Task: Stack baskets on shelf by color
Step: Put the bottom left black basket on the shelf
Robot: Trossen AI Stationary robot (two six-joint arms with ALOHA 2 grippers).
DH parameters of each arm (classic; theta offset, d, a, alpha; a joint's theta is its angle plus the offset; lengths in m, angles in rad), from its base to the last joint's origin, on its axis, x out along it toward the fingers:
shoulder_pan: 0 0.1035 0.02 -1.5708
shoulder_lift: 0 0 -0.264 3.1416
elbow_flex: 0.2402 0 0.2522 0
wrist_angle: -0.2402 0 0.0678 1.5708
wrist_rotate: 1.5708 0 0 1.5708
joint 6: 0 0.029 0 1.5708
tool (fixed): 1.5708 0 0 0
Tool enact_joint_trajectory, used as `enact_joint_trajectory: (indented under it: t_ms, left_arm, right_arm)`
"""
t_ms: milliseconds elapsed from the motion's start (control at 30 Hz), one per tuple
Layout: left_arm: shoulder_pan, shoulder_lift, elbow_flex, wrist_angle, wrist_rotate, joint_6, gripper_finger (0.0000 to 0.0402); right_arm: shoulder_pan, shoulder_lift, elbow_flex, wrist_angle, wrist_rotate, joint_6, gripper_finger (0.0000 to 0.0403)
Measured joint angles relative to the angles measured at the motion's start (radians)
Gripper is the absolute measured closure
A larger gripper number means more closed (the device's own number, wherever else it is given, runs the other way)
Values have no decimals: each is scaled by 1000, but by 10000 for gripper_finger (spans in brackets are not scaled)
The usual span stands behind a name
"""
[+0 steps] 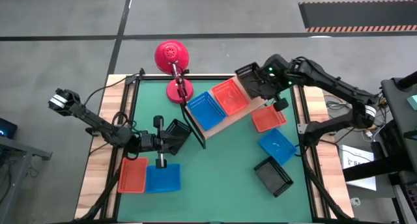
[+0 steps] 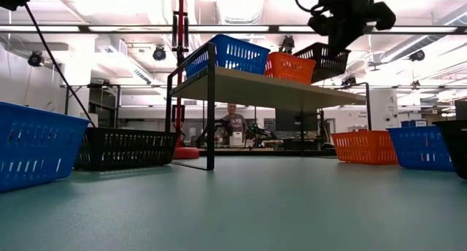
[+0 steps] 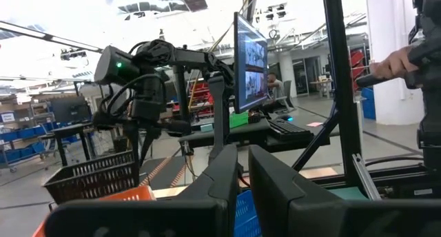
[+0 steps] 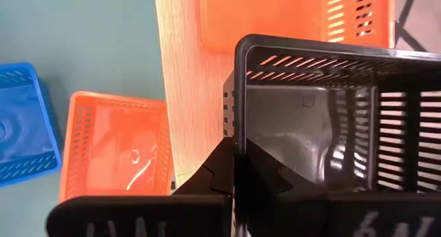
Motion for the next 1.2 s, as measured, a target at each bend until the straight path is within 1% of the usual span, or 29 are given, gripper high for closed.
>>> enact_joint_trajectory:
  t_ms: [200,400,633,833,1067,1200]
  left_arm:
    - [0,0,0,0,0,0,380]
    - [0,0,0,1,0,0,380]
    - [0,0,2,9,0,1,380]
    - [0,-1,5,27,0,20,380]
    - [0,-1,6,31,0,22,380]
    - [0,-1,6,31,0,21,380]
  right_arm:
    - [0,36,0,0,19,-19,394]
    - [-3,61,0,-36,27,-20,394]
    - [-3,66,0,-41,27,-19,394]
    - [-3,67,-1,-42,27,32,394]
    - [-3,67,-16,-39,28,31,394]
    - [-3,67,-30,-36,59,24,390]
